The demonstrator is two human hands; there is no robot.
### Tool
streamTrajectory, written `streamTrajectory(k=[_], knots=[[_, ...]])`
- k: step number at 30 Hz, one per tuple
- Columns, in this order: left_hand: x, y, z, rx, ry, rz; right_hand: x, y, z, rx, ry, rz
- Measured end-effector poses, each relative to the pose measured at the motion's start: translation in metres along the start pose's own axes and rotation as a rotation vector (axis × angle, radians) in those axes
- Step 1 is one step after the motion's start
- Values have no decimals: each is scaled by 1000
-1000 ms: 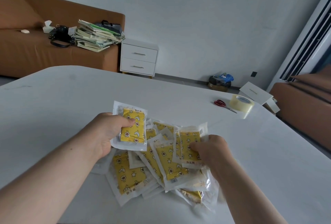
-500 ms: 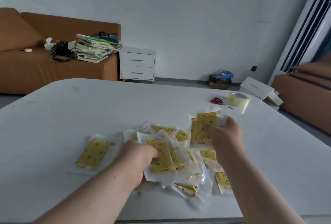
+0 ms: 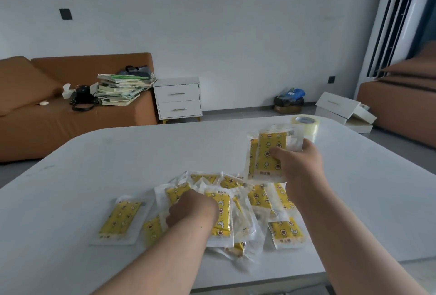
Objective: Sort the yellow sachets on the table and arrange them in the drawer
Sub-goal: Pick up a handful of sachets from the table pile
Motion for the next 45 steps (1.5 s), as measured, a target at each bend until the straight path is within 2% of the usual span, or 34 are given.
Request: streamTrajectory(k=[5, 8, 14, 17, 20, 23, 27, 32, 35, 38, 40, 43, 45], knots=[[8, -7, 16, 59, 83, -24, -3, -11, -2, -28, 6, -2], [13, -14, 26, 65, 116, 40, -3, -13, -2, -24, 21, -13], [19, -36, 19, 464, 335, -82, 2, -18, -4, -88, 64, -36], [20, -55, -1, 688, 367, -225, 4, -15, -3, -188, 140, -82], [22, -66, -28, 987, 218, -503, 8, -11, 2, -328, 257, -130], [29, -71, -44, 1170, 120, -763, 19, -6, 10, -486, 414, -160], [38, -69, -56, 1289, 105, -837, 33, -4, 15, -540, 518, -172], [45, -51, -55, 1254, 154, -907, 42, -15, 17, -511, 503, -234], [47, -46, -53, 1112, 235, -926, 42, -30, 17, -404, 423, -322], [48, -44, -55, 802, 360, -948, 45, -45, 11, -225, 327, -521], [52, -36, -65, 577, 379, -996, 53, -58, 16, -134, 321, -666], [60, -20, -82, 258, 417, -995, 74, -72, 35, 19, 427, -979], [64, -11, -91, 41, 484, -981, 90, -82, 51, 232, 488, -1167]])
Point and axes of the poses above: each hand's wrist, its own x-axis away from the middle knuckle, its own y-axis out of the palm, z = x × y, the point moved 5 cm from there along -x, towards the middle knuckle, and after that the axes turned 10 degrees about -y, right-handed, at the moved point
